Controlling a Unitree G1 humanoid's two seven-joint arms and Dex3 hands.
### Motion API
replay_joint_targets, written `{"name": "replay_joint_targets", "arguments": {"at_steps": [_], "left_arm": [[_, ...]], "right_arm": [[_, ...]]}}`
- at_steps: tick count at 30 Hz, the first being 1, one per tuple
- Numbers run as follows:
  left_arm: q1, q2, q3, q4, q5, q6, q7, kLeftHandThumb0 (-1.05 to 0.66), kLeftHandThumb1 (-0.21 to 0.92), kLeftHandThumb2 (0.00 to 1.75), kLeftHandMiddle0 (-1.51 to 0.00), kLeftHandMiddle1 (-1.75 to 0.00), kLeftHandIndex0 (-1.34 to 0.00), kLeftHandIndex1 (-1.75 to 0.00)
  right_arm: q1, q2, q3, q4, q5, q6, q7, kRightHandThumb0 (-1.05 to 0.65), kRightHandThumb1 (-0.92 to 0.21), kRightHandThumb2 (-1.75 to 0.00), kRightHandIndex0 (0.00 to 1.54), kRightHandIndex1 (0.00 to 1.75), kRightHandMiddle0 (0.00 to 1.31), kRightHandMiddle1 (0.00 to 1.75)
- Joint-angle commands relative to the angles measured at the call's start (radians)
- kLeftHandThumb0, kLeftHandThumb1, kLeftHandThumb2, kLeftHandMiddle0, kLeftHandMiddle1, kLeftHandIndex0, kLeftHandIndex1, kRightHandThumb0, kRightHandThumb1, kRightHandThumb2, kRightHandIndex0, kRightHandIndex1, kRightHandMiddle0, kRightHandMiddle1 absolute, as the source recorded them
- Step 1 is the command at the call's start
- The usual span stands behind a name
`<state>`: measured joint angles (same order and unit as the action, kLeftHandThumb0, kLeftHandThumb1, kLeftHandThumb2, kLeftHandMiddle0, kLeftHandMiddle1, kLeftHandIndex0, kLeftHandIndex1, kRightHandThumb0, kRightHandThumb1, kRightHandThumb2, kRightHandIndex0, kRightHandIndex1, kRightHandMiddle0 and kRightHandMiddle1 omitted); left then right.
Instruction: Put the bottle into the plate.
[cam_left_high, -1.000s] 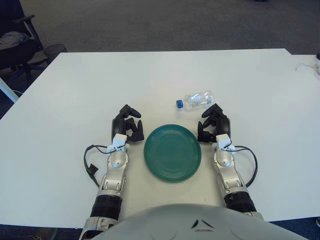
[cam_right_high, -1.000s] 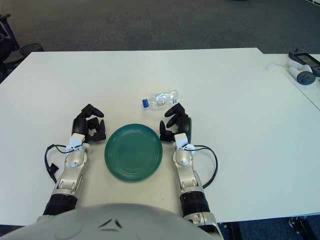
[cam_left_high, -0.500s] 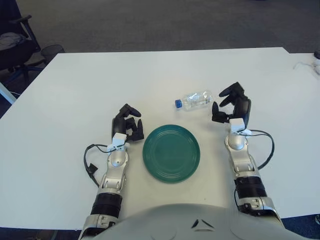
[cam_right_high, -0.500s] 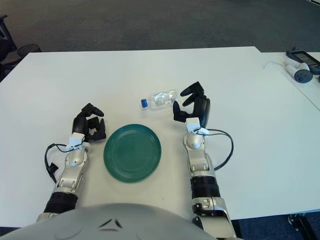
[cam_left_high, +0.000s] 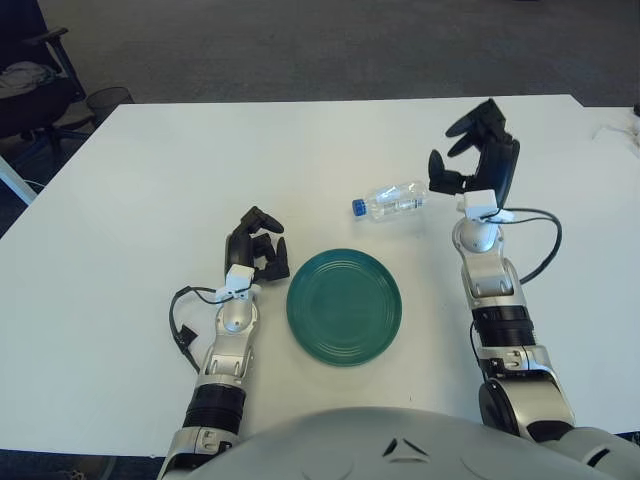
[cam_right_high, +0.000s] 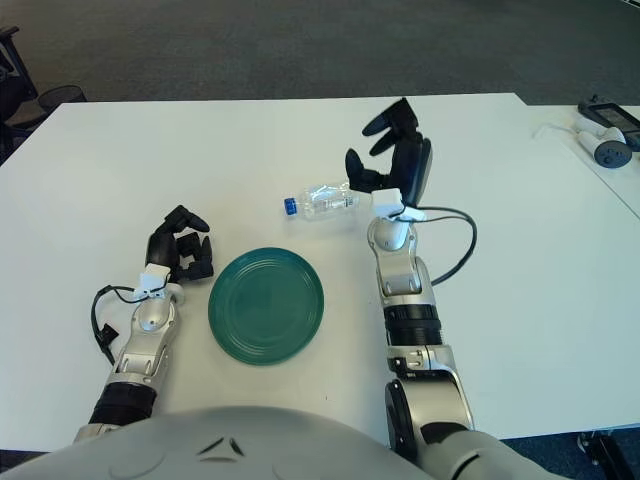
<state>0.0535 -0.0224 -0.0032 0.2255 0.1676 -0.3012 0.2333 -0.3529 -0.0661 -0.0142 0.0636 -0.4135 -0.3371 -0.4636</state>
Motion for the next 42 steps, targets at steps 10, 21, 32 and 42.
{"name": "replay_joint_targets", "arguments": {"at_steps": [10,21,32,42], "left_arm": [[0.028,0.004,-0.013,0.049,0.051,0.032,0.037,-0.55,0.12,1.55,-1.28,-1.75,-0.77,-1.75],[0.042,0.004,-0.01,0.03,-0.002,0.048,-0.023,-0.55,0.12,1.56,-1.26,-1.75,-0.77,-1.75],[0.045,0.006,-0.015,0.01,0.002,0.091,-0.023,-0.55,0.12,1.56,-1.25,-1.75,-0.77,-1.75],[0.035,0.003,-0.011,0.026,0.001,0.072,-0.015,-0.54,0.13,1.54,-1.25,-1.75,-0.76,-1.75]], "right_arm": [[-0.088,-0.156,0.032,-0.119,-0.013,0.115,0.289,0.0,-0.13,-1.51,0.79,1.66,0.53,1.75],[-0.063,-0.467,0.123,-0.228,-0.016,0.087,0.74,-0.84,-0.76,-0.39,0.07,0.35,0.05,0.6],[-0.133,-0.589,0.205,-0.249,-0.106,0.071,0.937,-1.05,-0.92,-0.16,0.0,0.0,0.0,0.01],[-0.201,-0.655,0.259,-0.232,-0.128,0.009,1.079,-1.05,-0.92,-0.15,0.0,0.0,0.0,0.0]]}}
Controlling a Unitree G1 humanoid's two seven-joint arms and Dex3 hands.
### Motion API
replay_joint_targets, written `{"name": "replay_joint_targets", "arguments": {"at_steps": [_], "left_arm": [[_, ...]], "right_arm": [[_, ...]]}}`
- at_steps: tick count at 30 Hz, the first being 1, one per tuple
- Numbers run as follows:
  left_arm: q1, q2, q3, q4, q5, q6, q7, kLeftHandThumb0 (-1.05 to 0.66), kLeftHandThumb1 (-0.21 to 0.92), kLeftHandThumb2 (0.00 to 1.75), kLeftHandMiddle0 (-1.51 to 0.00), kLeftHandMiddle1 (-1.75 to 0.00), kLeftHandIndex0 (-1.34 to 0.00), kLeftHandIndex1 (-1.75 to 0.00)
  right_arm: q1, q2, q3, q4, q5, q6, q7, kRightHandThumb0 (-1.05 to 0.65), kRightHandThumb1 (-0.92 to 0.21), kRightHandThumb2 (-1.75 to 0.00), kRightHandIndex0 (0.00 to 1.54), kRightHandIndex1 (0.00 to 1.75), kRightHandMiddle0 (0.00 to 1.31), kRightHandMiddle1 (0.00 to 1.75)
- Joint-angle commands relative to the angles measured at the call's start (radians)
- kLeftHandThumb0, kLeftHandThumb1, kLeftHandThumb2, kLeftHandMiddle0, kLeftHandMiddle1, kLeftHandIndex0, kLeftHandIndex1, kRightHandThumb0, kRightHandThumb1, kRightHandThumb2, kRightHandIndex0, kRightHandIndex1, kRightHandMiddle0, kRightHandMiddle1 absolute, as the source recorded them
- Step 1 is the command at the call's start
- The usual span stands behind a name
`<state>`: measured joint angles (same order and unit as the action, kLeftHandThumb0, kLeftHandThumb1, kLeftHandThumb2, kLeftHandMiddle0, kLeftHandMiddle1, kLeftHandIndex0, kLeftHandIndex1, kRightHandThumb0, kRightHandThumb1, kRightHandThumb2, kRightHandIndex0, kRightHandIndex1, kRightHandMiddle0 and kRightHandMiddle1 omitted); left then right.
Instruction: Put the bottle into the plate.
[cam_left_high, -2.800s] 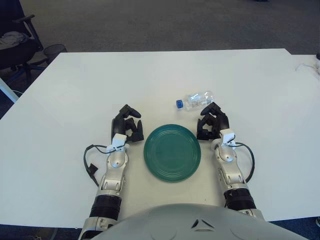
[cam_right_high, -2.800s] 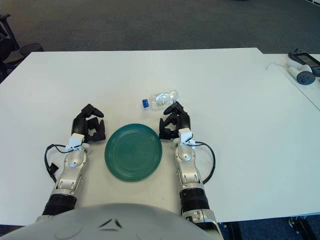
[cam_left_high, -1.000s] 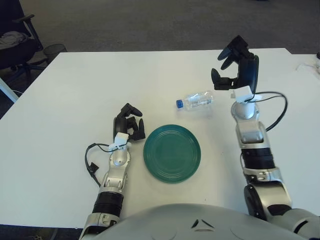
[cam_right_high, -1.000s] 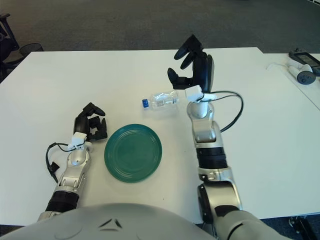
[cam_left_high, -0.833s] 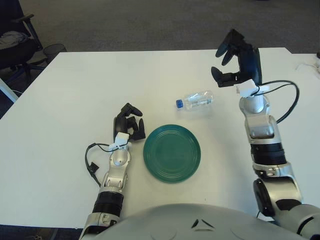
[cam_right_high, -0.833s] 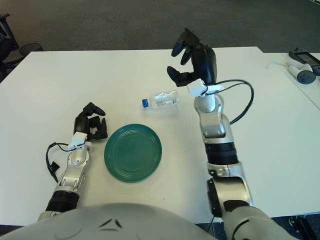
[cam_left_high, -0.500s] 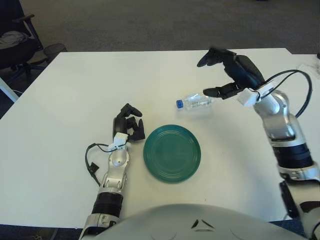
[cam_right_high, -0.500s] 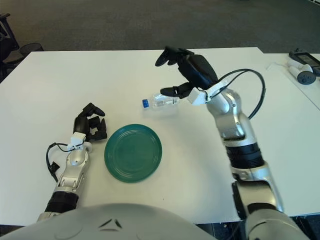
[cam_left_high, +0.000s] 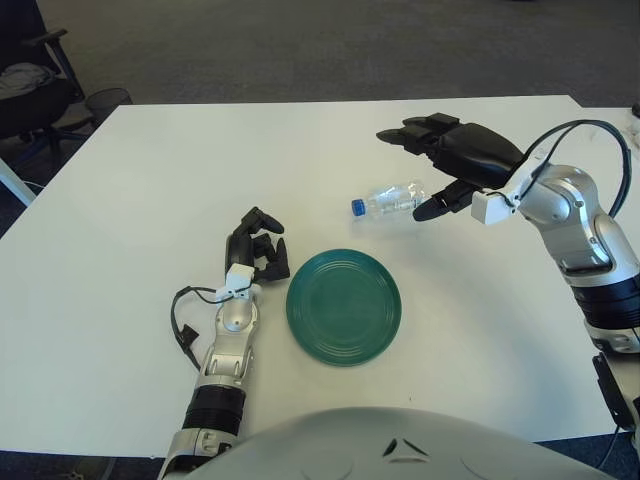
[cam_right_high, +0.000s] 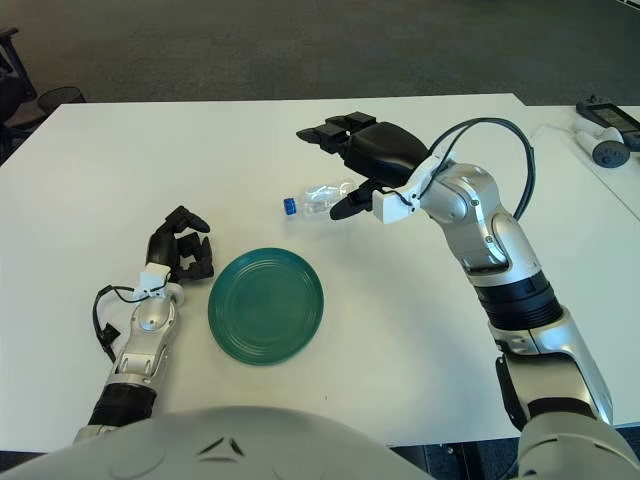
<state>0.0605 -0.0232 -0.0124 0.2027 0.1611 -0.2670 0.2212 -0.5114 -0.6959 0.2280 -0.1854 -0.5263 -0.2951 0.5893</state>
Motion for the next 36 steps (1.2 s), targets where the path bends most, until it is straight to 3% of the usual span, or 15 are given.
{"name": "replay_joint_targets", "arguments": {"at_steps": [1,6,14,20,23,25,36], "left_arm": [[0.026,0.003,-0.003,0.053,0.01,0.036,0.0,-0.54,0.13,1.54,-1.25,-1.75,-0.76,-1.75],[0.011,0.0,-0.008,0.072,0.035,0.025,0.029,-0.55,0.12,1.55,-1.26,-1.75,-0.77,-1.75],[0.0,0.001,-0.014,0.072,0.047,0.036,0.041,-0.56,0.1,1.58,-1.27,-1.75,-0.79,-1.75],[-0.016,0.012,-0.006,0.118,0.034,-0.001,0.033,-0.56,0.1,1.58,-1.27,-1.75,-0.79,-1.75],[-0.025,0.009,-0.006,0.127,0.036,-0.004,0.038,-0.56,0.1,1.58,-1.27,-1.75,-0.79,-1.75],[-0.026,0.006,-0.007,0.124,0.041,-0.002,0.044,-0.56,0.1,1.58,-1.27,-1.75,-0.79,-1.75],[-0.031,0.01,-0.007,0.118,0.037,0.006,0.033,-0.55,0.12,1.56,-1.28,-1.75,-0.77,-1.75]], "right_arm": [[-0.048,-0.027,0.022,0.028,-0.017,-0.043,0.029,-1.05,-0.92,-0.15,0.0,0.0,0.0,0.0],[-0.112,-0.009,0.093,0.171,-0.076,-0.141,0.005,-1.05,-0.92,-0.21,0.0,0.0,0.0,0.0],[-0.164,0.0,0.132,0.292,-0.151,-0.231,-0.051,-1.05,-0.92,-0.22,0.0,0.0,0.0,0.0],[-0.194,0.025,0.145,0.375,-0.188,-0.242,-0.094,-1.05,-0.92,-0.21,0.0,0.0,0.0,0.0],[-0.268,0.083,0.195,0.587,-0.255,-0.245,-0.199,-1.05,-0.92,-0.19,0.0,0.0,0.0,0.0],[-0.284,0.105,0.213,0.66,-0.28,-0.248,-0.252,-1.05,-0.92,-0.19,0.0,0.0,0.0,0.0],[-0.361,0.152,0.273,0.831,-0.341,-0.253,-0.378,-1.05,-0.92,-0.15,0.0,0.0,0.0,0.0]]}}
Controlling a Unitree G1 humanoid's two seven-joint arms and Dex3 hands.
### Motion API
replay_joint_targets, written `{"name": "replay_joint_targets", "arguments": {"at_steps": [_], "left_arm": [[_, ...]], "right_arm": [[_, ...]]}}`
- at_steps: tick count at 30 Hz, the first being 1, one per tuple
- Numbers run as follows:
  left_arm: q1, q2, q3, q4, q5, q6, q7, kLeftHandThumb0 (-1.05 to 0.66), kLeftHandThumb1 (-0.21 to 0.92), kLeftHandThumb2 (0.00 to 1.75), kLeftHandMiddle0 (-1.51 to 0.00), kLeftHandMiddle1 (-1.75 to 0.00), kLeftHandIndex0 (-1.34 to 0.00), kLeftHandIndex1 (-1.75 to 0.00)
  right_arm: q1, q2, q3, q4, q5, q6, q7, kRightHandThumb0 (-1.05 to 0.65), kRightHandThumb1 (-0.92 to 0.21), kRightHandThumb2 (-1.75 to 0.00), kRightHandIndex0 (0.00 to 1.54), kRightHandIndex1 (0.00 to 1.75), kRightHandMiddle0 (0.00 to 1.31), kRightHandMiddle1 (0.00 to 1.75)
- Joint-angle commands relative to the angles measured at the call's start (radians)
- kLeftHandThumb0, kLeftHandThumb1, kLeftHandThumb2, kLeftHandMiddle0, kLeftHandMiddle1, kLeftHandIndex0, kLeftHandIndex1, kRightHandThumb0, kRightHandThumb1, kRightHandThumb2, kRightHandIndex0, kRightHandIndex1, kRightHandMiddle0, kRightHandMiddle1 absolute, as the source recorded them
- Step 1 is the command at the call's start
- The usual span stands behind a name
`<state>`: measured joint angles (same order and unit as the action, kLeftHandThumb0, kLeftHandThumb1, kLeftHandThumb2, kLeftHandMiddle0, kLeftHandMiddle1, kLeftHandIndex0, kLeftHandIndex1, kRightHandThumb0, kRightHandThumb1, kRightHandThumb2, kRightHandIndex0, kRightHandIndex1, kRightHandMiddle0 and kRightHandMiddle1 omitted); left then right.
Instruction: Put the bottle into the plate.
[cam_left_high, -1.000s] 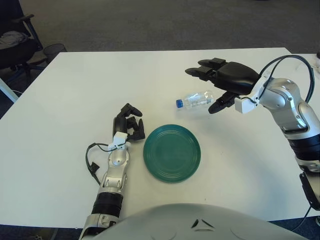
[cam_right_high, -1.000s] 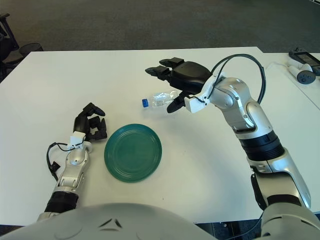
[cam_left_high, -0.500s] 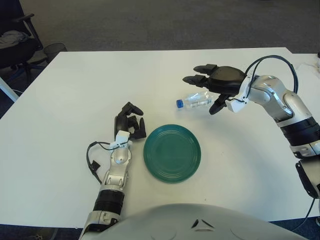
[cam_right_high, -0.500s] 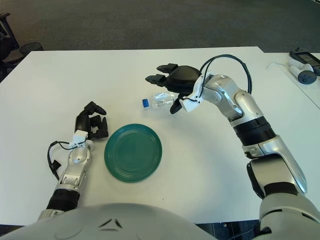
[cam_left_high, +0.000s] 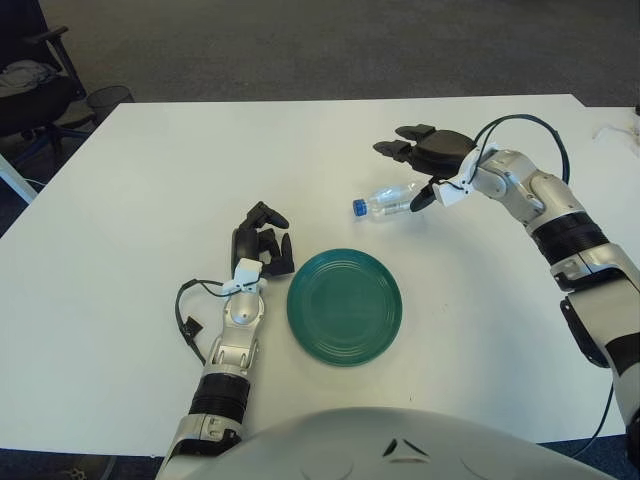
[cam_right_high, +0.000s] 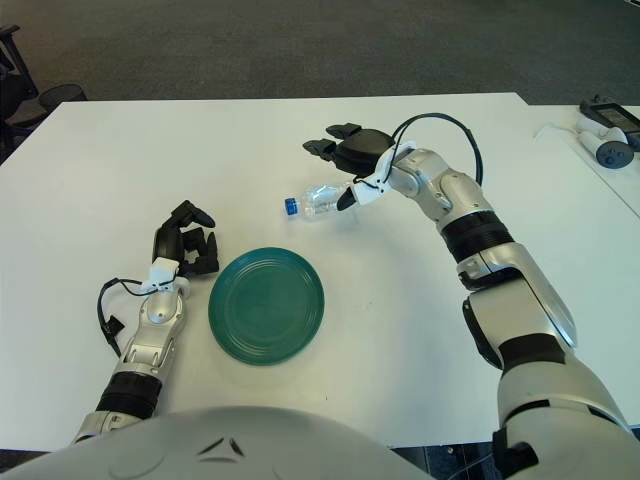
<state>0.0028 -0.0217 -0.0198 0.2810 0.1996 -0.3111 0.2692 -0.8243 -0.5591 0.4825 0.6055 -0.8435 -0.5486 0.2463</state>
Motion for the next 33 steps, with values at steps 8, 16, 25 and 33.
{"name": "replay_joint_targets", "arguments": {"at_steps": [8,16,25,33], "left_arm": [[0.024,0.002,0.008,0.05,-0.017,0.032,-0.015,-0.54,0.13,1.54,-1.28,-1.75,-0.76,-1.75],[0.024,0.004,0.008,0.058,-0.018,0.014,-0.015,-0.54,0.14,1.54,-1.28,-1.75,-0.76,-1.75],[0.024,0.004,0.011,0.066,-0.027,0.004,-0.021,-0.54,0.14,1.53,-1.28,-1.75,-0.75,-1.75],[0.026,0.001,0.013,0.067,-0.046,-0.001,-0.033,-0.53,0.15,1.51,-1.27,-1.75,-0.74,-1.75]], "right_arm": [[-0.087,0.054,0.059,0.149,-0.054,0.014,-0.108,-1.05,-0.92,-0.16,0.0,0.0,0.0,0.0],[-0.104,0.076,0.078,0.221,-0.044,0.029,-0.131,-1.05,-0.92,-0.15,0.0,0.0,0.0,0.0],[-0.115,0.09,0.094,0.26,-0.036,0.021,-0.129,-1.05,-0.92,-0.15,0.0,0.0,0.0,0.0],[-0.123,0.089,0.129,0.269,-0.057,0.019,-0.118,-1.05,-0.92,-0.14,0.0,0.0,0.0,0.0]]}}
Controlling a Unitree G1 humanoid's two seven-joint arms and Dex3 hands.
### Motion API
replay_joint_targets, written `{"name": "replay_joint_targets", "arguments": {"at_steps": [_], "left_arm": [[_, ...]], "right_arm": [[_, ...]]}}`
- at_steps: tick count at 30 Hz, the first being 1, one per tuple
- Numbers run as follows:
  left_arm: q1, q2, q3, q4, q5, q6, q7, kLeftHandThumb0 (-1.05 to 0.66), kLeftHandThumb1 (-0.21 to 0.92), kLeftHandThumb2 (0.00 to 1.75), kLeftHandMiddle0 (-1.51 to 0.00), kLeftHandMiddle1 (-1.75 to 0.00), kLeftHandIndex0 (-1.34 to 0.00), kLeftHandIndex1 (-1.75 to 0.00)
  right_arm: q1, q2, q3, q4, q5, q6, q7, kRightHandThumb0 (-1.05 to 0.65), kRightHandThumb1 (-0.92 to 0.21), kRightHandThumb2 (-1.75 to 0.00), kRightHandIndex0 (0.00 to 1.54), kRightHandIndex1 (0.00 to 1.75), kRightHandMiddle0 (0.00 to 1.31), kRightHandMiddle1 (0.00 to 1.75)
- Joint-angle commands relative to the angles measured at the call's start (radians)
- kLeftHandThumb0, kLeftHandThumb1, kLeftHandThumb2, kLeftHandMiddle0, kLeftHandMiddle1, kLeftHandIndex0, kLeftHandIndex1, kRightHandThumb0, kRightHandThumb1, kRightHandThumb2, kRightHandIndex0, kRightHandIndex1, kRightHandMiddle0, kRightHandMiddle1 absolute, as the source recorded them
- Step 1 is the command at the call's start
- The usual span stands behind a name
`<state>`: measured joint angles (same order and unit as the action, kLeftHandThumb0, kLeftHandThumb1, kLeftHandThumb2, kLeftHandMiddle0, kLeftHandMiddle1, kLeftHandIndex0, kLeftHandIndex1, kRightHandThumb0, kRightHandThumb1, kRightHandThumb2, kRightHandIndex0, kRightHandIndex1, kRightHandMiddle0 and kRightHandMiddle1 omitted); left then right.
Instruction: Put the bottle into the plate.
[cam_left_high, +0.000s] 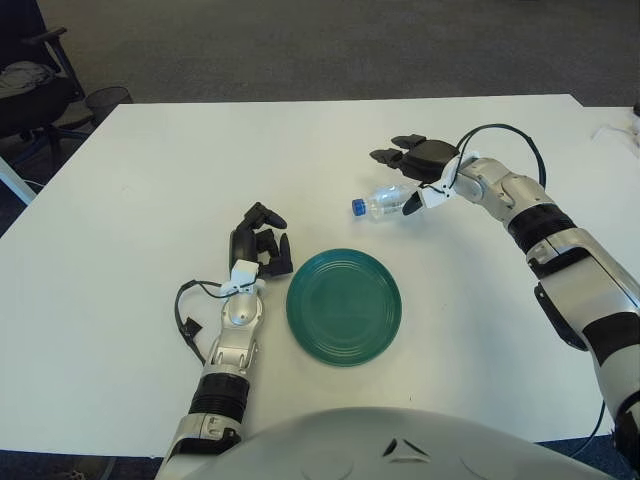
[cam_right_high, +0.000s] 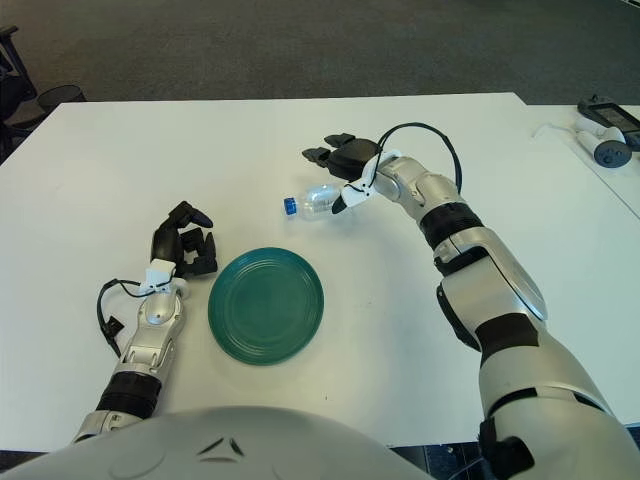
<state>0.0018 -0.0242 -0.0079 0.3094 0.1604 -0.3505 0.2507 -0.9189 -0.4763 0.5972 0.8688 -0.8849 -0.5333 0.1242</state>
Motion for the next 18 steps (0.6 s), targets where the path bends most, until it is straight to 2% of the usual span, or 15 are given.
{"name": "replay_joint_targets", "arguments": {"at_steps": [1,13,18], "left_arm": [[0.027,0.003,0.002,0.039,-0.007,0.038,-0.015,-0.53,0.16,1.51,-1.27,-1.75,-0.74,-1.75],[0.023,0.004,0.006,0.062,0.009,0.01,0.003,-0.53,0.17,1.49,-1.26,-1.75,-0.73,-1.75],[0.024,0.002,0.003,0.052,0.018,0.035,0.004,-0.53,0.17,1.49,-1.27,-1.75,-0.73,-1.75]], "right_arm": [[-0.029,0.007,0.02,0.008,-0.017,0.006,0.004,-1.05,-0.92,-0.14,0.0,0.0,0.0,0.0],[-0.031,0.034,0.075,0.051,-0.038,0.04,0.032,-1.05,-0.92,-0.14,0.0,0.0,0.0,0.0],[-0.028,0.052,0.096,0.079,-0.048,0.054,0.04,-1.05,-0.92,-0.12,0.0,0.0,0.0,0.0]]}}
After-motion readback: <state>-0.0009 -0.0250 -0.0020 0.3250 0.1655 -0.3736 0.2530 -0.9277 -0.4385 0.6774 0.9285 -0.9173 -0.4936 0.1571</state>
